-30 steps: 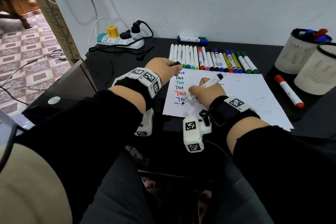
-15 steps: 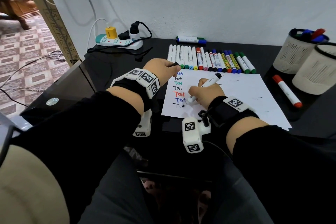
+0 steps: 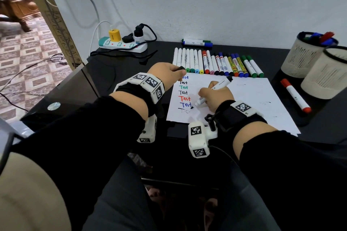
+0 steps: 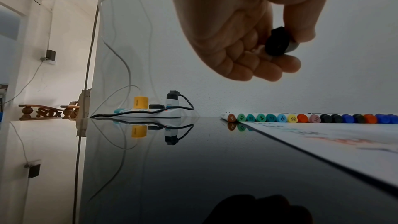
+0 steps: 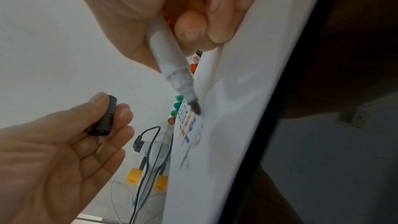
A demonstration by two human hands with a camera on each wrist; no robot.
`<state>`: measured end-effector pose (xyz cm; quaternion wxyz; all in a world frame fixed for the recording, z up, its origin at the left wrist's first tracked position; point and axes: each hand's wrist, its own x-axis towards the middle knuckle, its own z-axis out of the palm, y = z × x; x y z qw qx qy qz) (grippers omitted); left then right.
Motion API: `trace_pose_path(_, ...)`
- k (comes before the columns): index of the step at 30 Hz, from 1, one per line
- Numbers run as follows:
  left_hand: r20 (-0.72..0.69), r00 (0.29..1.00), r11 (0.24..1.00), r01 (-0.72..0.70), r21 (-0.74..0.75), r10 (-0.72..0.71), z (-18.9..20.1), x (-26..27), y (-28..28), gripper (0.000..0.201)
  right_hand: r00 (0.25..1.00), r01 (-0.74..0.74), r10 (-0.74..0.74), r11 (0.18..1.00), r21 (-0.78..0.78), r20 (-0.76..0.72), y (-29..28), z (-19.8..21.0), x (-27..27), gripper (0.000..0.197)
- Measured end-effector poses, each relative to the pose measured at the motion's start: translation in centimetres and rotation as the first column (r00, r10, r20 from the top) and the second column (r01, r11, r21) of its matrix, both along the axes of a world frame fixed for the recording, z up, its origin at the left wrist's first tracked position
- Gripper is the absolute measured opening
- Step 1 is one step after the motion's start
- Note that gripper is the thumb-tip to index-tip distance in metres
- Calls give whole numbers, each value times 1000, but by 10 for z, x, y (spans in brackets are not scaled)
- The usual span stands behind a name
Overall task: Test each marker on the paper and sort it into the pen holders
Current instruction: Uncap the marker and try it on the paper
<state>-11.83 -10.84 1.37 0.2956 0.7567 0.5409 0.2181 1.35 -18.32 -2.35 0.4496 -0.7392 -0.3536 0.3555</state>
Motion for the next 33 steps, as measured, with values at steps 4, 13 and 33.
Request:
trace_pose_path(4, -6, 1000, 1000, 5, -9, -5, 0, 0, -1, 31, 999, -37, 37, 999, 0, 25, 2, -2, 0, 33)
trace_pose_path(13, -29, 998, 998, 49, -39, -51, 2, 0, -4, 31, 986, 71, -73, 997, -21, -147, 5, 1, 4, 28)
trace_pose_path(33, 407, 872, 939, 332, -85, -271, 47, 6, -28, 8, 961, 143, -60, 944, 298, -271, 2, 103, 28, 28)
